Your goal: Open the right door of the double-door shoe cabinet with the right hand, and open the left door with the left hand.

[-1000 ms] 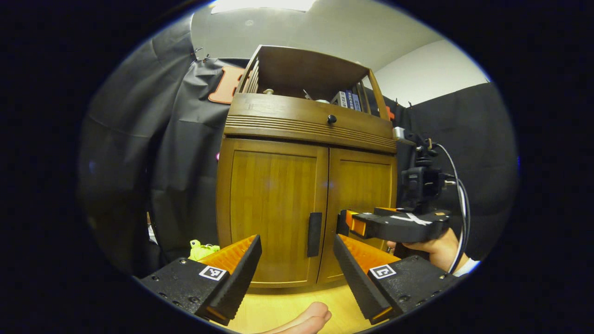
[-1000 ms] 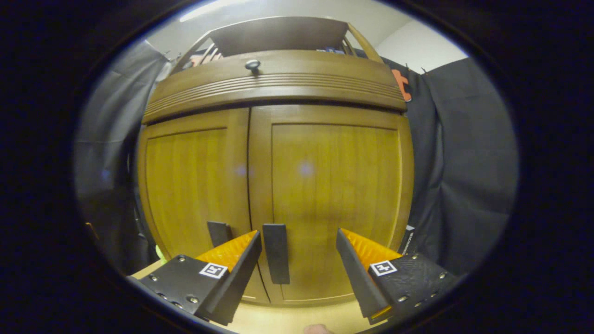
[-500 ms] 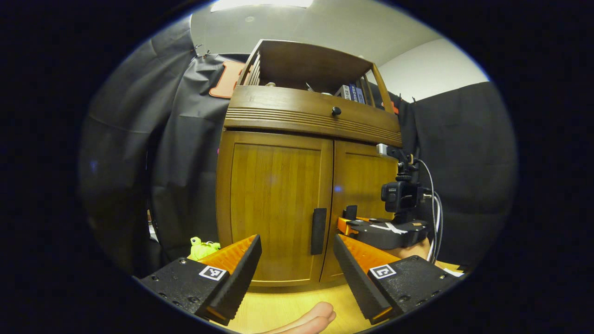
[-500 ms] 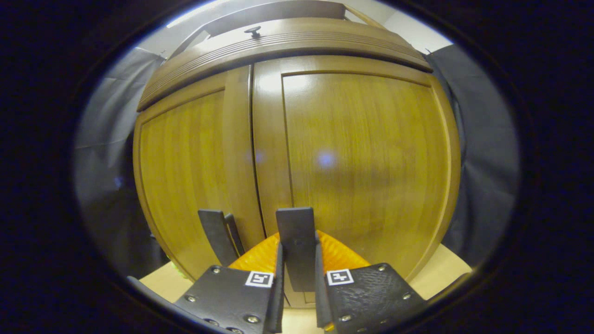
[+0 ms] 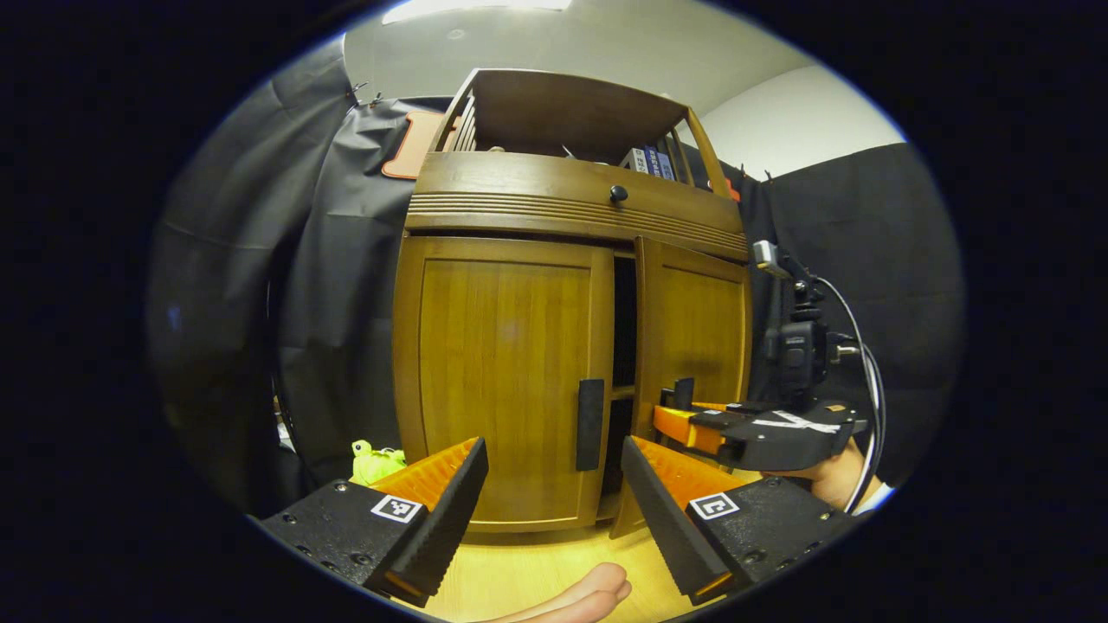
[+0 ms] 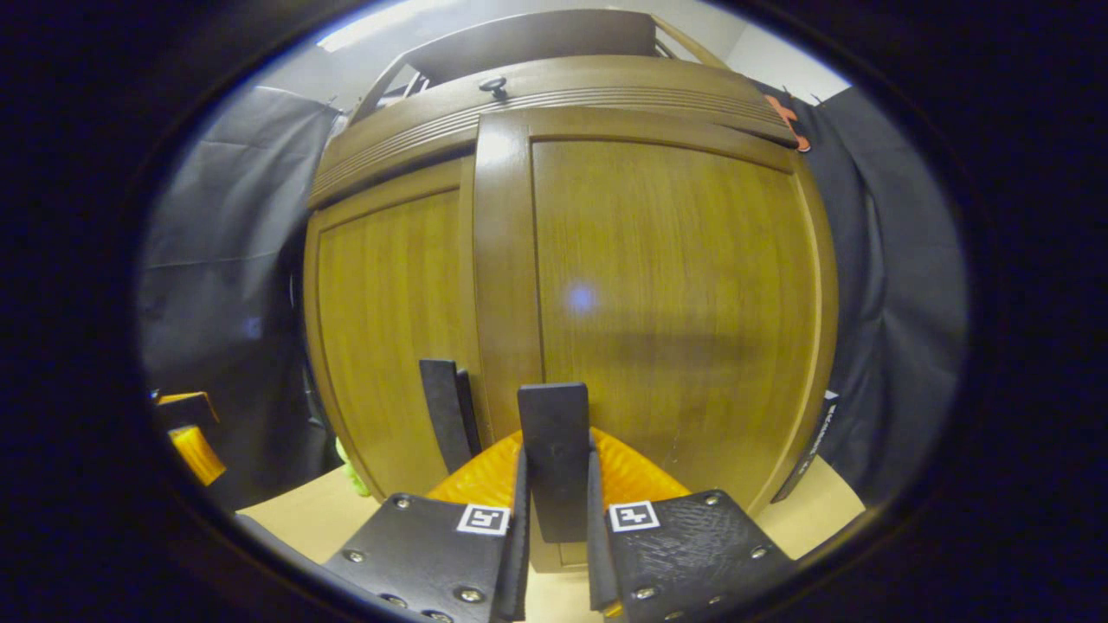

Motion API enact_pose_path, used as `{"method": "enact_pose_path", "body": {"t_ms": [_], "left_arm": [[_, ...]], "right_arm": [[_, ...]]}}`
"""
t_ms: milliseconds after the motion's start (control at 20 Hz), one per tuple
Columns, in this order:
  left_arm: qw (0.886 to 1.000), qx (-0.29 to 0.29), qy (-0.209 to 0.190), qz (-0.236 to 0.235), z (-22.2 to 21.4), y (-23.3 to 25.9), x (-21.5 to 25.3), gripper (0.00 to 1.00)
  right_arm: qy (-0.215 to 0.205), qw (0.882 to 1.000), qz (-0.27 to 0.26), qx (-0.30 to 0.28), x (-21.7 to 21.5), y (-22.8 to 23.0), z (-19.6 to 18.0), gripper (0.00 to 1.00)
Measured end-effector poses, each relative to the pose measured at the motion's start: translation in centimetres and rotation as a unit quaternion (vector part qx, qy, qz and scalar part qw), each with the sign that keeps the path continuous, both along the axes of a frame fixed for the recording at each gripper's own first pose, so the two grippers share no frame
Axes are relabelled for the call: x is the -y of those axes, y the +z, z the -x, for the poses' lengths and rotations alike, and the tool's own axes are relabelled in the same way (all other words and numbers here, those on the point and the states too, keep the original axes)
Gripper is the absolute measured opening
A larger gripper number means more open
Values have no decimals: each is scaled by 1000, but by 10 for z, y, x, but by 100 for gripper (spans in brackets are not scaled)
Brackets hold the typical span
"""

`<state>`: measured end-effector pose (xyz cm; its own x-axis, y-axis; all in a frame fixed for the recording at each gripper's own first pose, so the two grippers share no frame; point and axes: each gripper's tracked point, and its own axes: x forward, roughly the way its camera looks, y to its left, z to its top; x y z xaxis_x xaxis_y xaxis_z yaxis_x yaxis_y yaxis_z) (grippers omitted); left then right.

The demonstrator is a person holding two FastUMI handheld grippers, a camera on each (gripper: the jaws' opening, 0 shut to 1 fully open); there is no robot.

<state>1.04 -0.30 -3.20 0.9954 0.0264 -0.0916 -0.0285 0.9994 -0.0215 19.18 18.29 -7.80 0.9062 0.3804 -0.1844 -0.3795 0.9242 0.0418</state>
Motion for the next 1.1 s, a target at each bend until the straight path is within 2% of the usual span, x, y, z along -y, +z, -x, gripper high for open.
{"method": "enact_pose_path", "body": {"t_ms": [450,600,800,1050,1100], "left_arm": [[1000,-6,-2,-7,-6,-6,4,96],[1000,-5,0,-8,-6,-6,3,96],[1000,-3,2,-9,-8,-6,2,96],[1000,-6,6,-11,-10,-9,1,96],[1000,-6,6,-12,-11,-9,1,96]], "right_arm": [[39,999,12,-2,32,6,40,28],[41,999,11,-3,44,9,52,28],[36,999,-17,-10,64,11,61,27],[22,1000,-2,-4,93,16,79,28],[19,1000,-3,-4,100,16,82,23]]}}
